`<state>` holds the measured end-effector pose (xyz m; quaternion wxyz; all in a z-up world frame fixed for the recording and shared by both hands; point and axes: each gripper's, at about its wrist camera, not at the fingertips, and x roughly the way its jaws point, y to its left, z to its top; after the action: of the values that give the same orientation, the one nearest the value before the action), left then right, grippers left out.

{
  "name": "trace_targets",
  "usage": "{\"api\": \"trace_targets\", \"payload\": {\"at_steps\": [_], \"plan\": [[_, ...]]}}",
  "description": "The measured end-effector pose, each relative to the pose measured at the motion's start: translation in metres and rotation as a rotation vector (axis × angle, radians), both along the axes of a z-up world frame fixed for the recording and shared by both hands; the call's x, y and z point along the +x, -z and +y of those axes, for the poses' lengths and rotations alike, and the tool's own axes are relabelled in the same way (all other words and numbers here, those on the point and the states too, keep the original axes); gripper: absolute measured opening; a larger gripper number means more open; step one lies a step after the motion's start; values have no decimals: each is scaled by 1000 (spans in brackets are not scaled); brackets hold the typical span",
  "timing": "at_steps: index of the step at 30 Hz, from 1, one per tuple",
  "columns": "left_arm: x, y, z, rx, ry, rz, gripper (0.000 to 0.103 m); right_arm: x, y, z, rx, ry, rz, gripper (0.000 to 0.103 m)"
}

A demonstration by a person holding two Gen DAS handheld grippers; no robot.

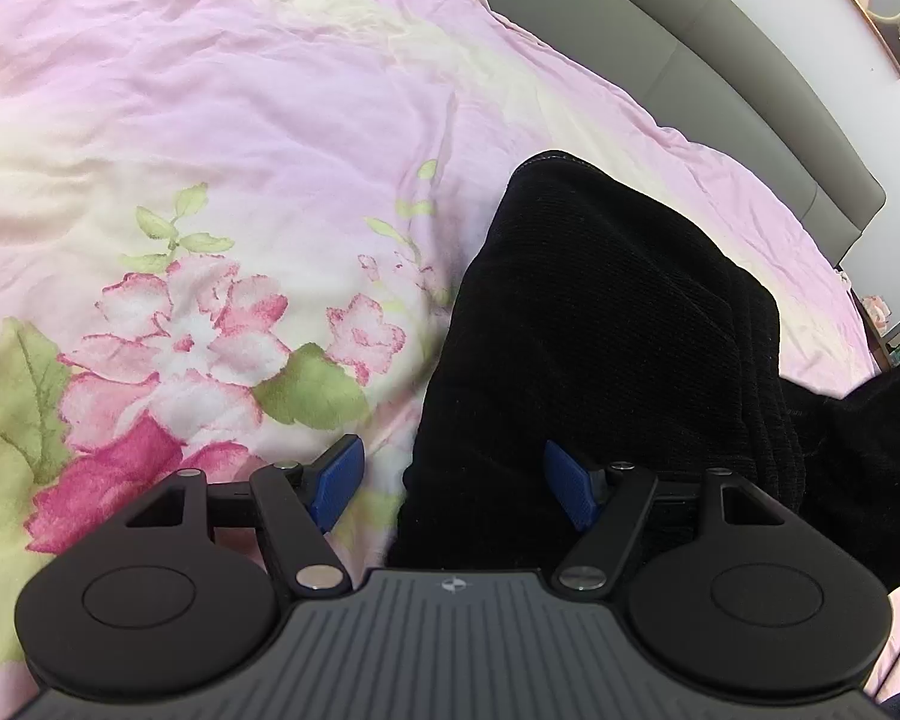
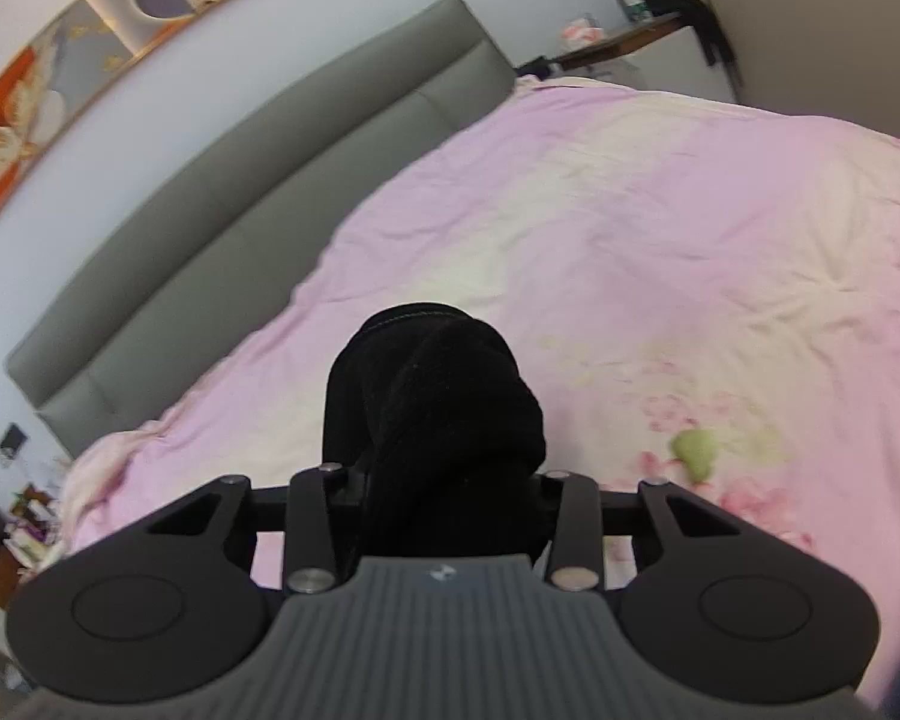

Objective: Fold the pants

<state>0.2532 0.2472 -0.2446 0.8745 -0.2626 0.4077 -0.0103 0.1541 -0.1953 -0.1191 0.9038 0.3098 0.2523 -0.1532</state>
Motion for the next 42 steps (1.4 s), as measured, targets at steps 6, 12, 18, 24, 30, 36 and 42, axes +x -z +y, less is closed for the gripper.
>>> {"api": "trace_targets", "payload": {"at_steps": [6, 12, 18, 24, 30, 36, 42], "plan": [[0, 3, 2, -9, -2, -4, 81, -6, -10, 83, -313, -146, -112, 34], [0, 3, 4, -22, -7, 0, 82, -38, -21, 237, -707, -516, -314, 34], [-2, -2, 18, -65, -4, 24, 79, -52, 46, 336, -1057, -774, -260, 35], [-17, -18, 59, -23, -112, 61, 74, -51, 68, 347, -1112, -838, -235, 42], [-29, -40, 79, -64, -158, -2, 78, -84, 83, 355, -1290, -1008, -274, 69], [-27, -65, 56, -117, -43, -115, 90, -118, 45, 306, -1112, -1205, -276, 64], [-17, -66, 17, -173, 98, -139, 93, -70, -22, 215, -789, -1145, -180, 65]]}}
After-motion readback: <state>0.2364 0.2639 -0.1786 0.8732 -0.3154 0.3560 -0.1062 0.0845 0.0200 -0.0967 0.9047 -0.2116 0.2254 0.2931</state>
